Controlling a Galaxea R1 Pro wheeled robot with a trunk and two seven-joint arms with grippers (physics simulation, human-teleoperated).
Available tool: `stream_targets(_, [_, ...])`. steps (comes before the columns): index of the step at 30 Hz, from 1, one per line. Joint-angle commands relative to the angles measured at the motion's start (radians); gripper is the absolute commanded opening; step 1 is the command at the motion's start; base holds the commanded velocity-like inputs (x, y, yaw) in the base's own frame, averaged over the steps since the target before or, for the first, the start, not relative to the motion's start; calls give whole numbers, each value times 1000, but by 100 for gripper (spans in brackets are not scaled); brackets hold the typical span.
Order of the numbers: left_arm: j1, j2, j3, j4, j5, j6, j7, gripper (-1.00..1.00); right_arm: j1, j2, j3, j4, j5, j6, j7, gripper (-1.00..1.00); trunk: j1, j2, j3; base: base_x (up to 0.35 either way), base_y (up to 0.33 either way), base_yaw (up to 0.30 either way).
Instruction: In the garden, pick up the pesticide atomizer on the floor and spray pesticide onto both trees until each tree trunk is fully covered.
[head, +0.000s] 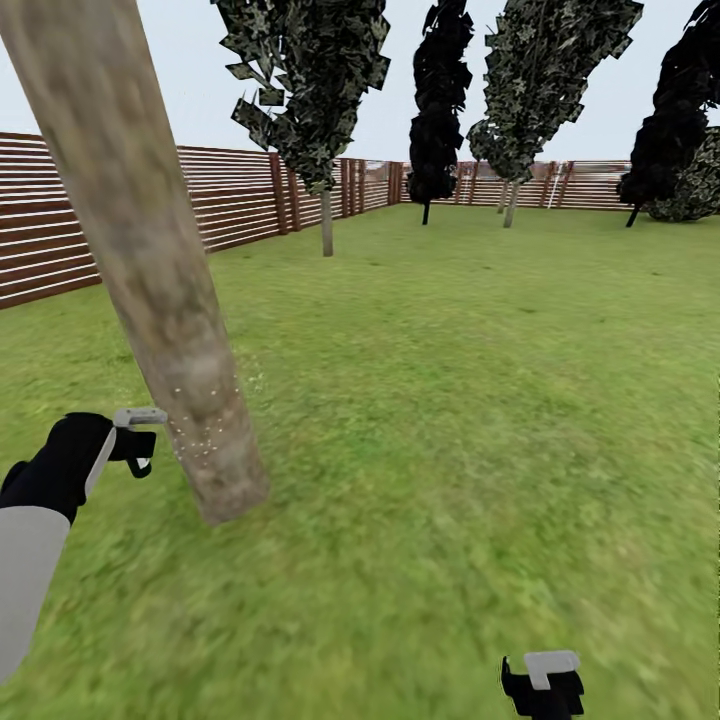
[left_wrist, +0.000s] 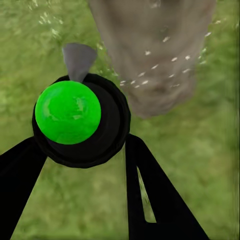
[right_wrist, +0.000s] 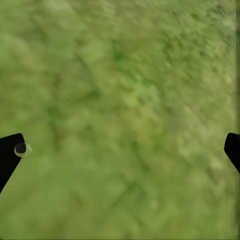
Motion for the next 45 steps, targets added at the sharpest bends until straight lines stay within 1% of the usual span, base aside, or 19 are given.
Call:
stream_targets(1, [-1, 0, 2, -2, -11, 4, -9, -100, 0, 0, -8, 1, 11, -3, -3, 100, 0, 0, -1, 97, -266, 0])
stream_targets(6, [-1, 0, 3, -3, -11, 4, -9, -100, -1, 0, -6, 2, 11, -3, -2, 100, 0, 0, -1, 52, -269, 0])
stream_targets(8, [-1, 0, 3, -18, -11, 6, -9, -100, -1, 0, -6, 3, 11, -3, -3, 100, 0, 0, -1, 2, -273, 0])
stream_targets(9, [-1, 0, 3, -27, -11, 17, -9, -100, -1, 0, -6, 3, 11, -3, -3, 100, 0, 0, -1, 1, -273, 0])
stream_targets(10, [-1, 0, 3, -37, -11, 45, -9, -100, 0, 0, -6, 3, 11, -3, -2, 100, 0, 0, -1, 0, -274, 0])
stream_targets(13, [4, 0, 2, -51, -11, 60, -9, -100, -1, 0, -6, 3, 11, -3, -2, 100, 0, 0, -1, 0, -274, 0])
stream_targets(16, [8, 0, 4, -52, -11, 61, -8, -100, 0, 0, -6, 3, 11, -3, -2, 100, 0, 0, -1, 0, -274, 52])
stream_targets(24, [16, 0, 6, -43, -12, 48, -3, -100, -1, 0, -6, 3, 11, -3, -2, 100, 0, 0, -1, 0, -274, 250])
stream_targets(33, [19, 3, 8, -26, -15, 45, 6, -100, -1, 0, -6, 3, 11, -3, -2, 100, 0, 0, -1, 112, -261, 14])
stream_targets(34, [23, 4, 8, -21, -15, 44, 6, -100, -1, 0, -6, 3, 11, -3, -2, 100, 0, 0, -1, 172, -245, 0])
stream_targets(36, [66, 9, 14, -17, -17, 42, 7, -100, -1, 0, -6, 3, 11, -3, -2, 100, 0, 0, -1, 172, -245, 0])
stream_targets(38, [82, 10, 14, -16, -16, 41, 24, -100, 0, 0, -6, 3, 11, -3, -2, 100, 0, 0, -1, 173, -245, 0])
stream_targets(42, [86, 10, 14, -15, -16, 40, 29, -100, -1, 2, -6, 3, 11, -3, -2, 100, 0, 0, -1, 173, -245, 130])
stream_targets(45, [87, 6, 13, -16, -15, 23, 29, -100, -1, 2, -6, 3, 11, -3, -2, 100, 0, 0, -1, 173, -245, 265])
